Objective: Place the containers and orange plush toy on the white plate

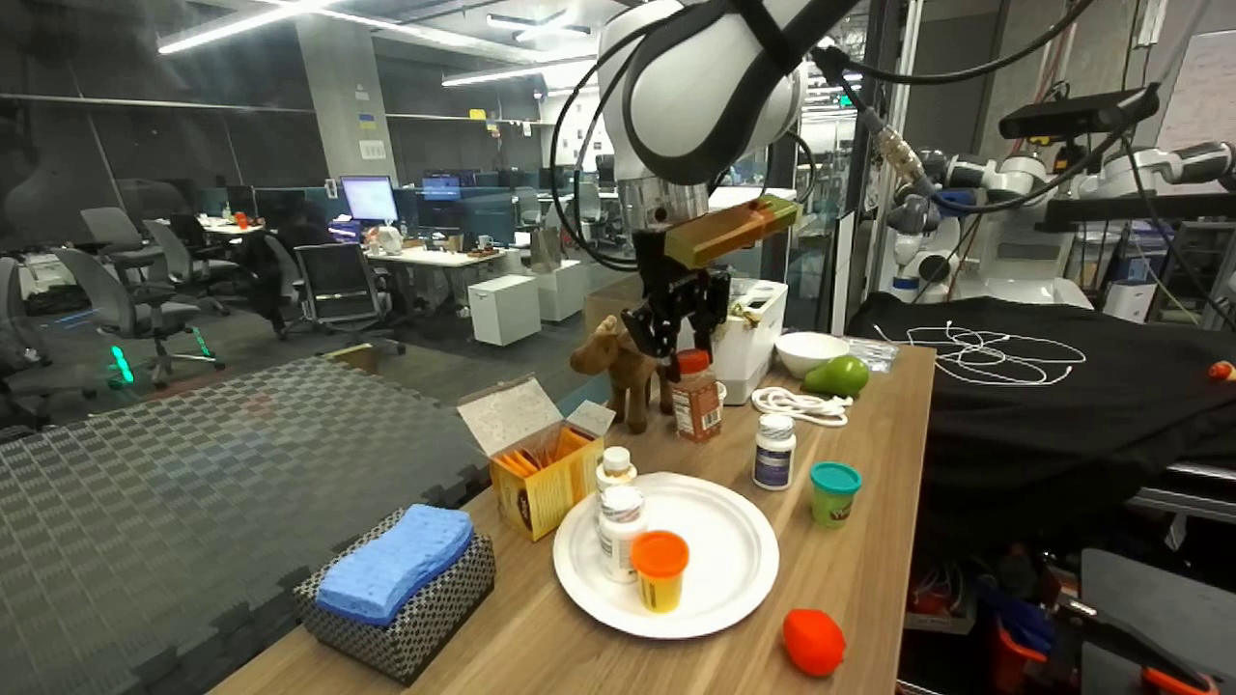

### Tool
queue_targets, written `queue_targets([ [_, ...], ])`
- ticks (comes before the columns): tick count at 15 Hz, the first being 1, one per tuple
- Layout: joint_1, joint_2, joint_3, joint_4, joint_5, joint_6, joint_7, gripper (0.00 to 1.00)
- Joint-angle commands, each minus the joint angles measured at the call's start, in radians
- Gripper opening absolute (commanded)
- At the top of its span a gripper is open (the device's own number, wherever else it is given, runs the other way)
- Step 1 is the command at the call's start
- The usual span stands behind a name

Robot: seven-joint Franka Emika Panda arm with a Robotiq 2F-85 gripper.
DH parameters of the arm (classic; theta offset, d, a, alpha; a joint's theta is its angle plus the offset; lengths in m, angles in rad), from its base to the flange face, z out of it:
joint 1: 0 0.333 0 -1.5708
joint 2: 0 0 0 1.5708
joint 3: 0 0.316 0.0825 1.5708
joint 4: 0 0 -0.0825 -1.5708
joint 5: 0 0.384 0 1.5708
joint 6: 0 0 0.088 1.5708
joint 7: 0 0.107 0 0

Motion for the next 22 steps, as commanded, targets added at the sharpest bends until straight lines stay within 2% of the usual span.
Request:
queue_targets([
  [1, 0.007, -0.059, 0.037, -0.049, 0.053, -0.044, -0.008, 0.25],
  [6, 0.017, -0.094, 0.058, -0.159, 0.112, 0.015, 0.072, 0.25],
  [10, 0.022, -0.127, 0.062, -0.253, 0.191, 0.175, 0.161, 0.25],
  [14, 0.038, -0.151, 0.061, -0.308, 0.2, 0.31, 0.241, 0.25],
  [22, 0.062, -0.175, 0.08, -0.371, 0.192, 0.321, 0.294, 0.25],
])
